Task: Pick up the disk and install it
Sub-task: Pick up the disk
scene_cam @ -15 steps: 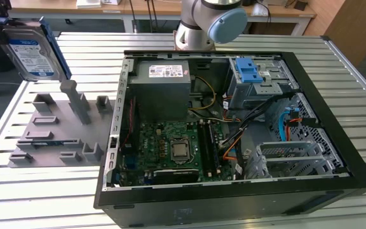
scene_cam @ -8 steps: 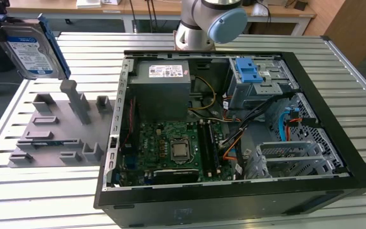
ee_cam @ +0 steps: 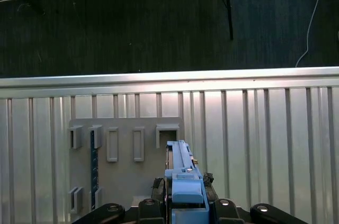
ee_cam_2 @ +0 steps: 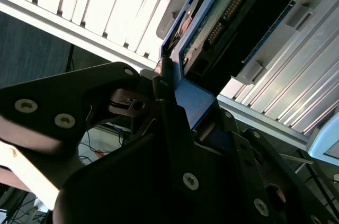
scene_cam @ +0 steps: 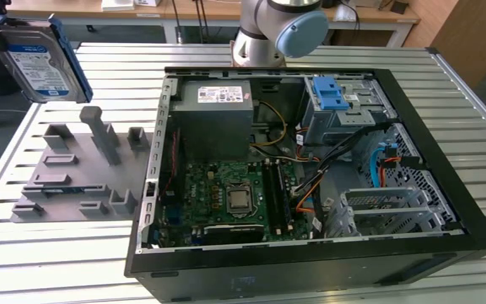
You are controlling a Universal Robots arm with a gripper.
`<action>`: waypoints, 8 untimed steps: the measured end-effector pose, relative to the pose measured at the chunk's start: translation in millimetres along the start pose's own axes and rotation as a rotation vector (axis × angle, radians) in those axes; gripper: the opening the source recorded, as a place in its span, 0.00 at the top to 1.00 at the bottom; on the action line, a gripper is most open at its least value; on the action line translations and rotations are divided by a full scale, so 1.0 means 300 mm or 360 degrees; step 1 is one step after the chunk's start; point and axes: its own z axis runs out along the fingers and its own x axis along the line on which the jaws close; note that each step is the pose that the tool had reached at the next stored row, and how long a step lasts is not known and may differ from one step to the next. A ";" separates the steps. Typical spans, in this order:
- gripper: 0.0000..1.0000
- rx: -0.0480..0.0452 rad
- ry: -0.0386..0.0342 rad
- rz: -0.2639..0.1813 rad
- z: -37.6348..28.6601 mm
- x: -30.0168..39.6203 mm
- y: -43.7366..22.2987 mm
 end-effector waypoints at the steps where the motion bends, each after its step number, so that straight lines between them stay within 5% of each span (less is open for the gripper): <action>1: 0.63 0.0000 0.0000 0.0000 -0.001 0.000 0.000; 8: 0.63 0.0000 0.0003 0.0000 -0.014 -0.005 0.000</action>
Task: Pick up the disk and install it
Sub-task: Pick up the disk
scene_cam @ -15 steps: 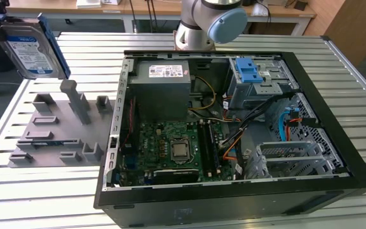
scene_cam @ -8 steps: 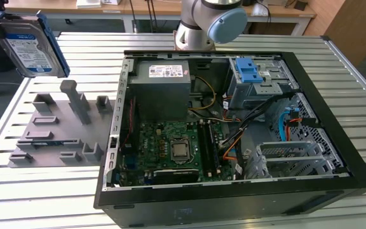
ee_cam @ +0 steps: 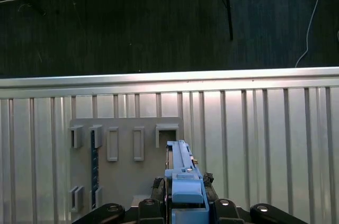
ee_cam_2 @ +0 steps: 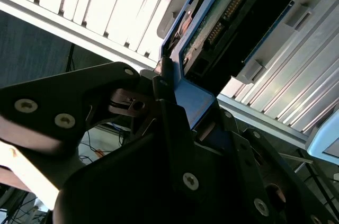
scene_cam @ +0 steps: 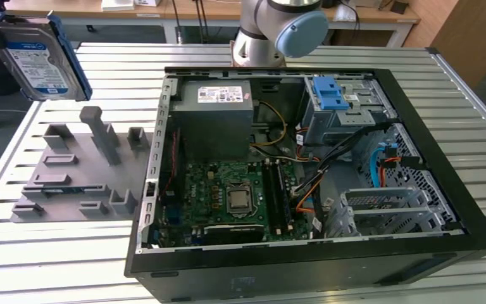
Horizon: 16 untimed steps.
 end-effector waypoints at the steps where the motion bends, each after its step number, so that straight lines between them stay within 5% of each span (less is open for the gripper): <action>1: 0.63 0.0000 0.0001 0.0000 -0.002 -0.001 0.000; 16: 0.63 0.0000 0.0009 0.0000 -0.037 -0.013 0.001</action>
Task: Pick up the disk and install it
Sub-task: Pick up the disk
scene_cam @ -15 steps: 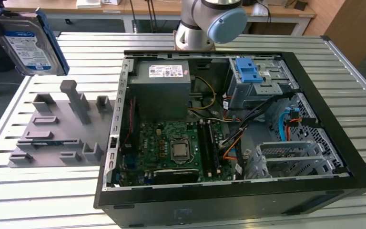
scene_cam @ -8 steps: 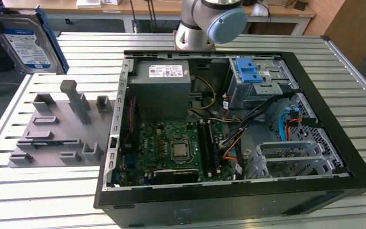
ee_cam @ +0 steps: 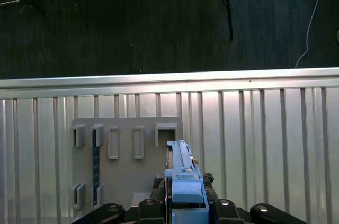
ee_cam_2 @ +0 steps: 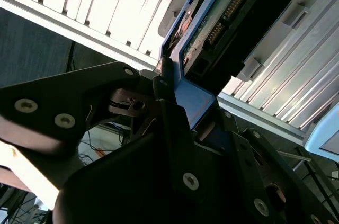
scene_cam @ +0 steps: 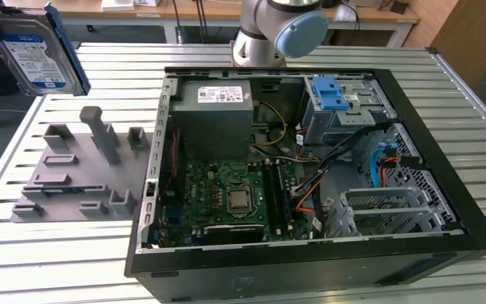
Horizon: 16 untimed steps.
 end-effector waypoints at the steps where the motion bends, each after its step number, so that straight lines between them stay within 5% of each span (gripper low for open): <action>1: 0.63 0.0000 0.0000 0.0000 -0.002 -0.001 0.000; 16: 0.63 0.0000 0.0002 0.0000 -0.055 -0.009 0.001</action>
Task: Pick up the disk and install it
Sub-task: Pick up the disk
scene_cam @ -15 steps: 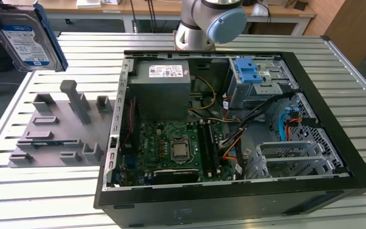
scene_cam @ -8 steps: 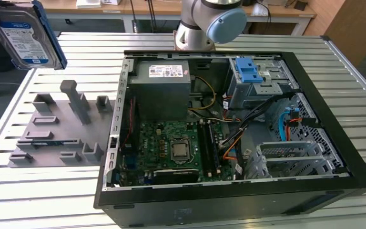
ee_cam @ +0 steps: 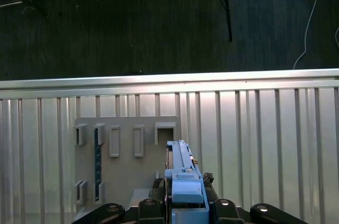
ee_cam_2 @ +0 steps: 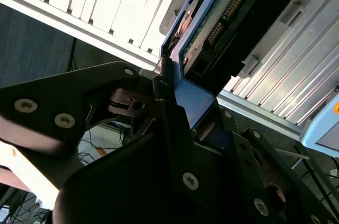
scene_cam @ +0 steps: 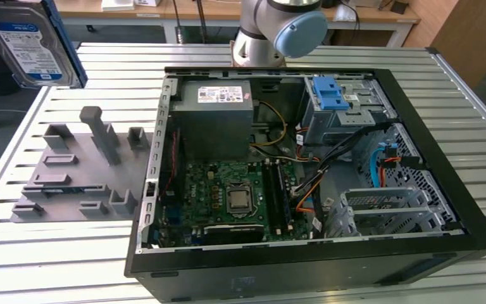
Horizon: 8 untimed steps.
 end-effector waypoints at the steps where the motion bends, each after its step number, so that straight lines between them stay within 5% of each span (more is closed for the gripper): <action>1: 0.63 0.0000 0.0000 0.0000 -0.004 -0.001 0.000; 8: 0.63 0.0000 0.0000 0.0000 -0.032 -0.005 0.000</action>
